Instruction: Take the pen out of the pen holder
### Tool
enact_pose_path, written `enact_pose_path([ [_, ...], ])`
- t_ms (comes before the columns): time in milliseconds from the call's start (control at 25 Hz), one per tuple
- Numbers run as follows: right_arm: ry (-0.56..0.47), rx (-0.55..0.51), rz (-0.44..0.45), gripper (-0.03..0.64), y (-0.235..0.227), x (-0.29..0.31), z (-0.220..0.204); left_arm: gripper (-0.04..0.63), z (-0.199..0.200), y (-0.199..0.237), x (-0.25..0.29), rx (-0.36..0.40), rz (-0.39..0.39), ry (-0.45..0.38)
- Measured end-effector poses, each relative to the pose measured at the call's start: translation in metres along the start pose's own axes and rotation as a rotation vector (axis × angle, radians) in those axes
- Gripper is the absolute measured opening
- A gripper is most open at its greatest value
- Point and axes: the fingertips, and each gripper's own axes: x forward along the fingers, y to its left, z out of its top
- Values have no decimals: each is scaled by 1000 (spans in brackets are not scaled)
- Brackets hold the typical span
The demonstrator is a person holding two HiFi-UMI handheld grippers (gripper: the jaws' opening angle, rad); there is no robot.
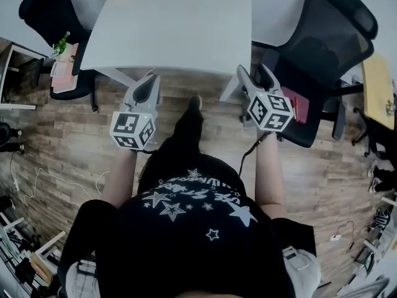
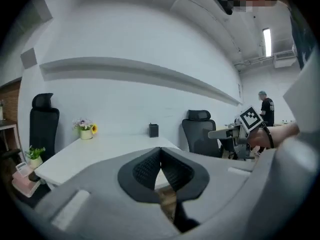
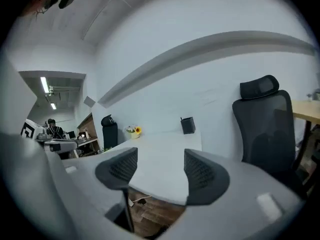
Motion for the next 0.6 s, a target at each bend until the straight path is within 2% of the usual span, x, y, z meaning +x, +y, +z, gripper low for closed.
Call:
enact_pose_path([
  [200, 9, 0, -53, 293, -35, 63, 19, 11, 7, 32, 85, -15, -53, 3],
  [400, 21, 11, -91, 294, -75, 132, 48, 11, 34, 58, 173, -15, -95, -1],
  [600, 32, 20, -111, 293, -102, 191, 75, 11, 54, 83, 237, -20, -127, 4],
])
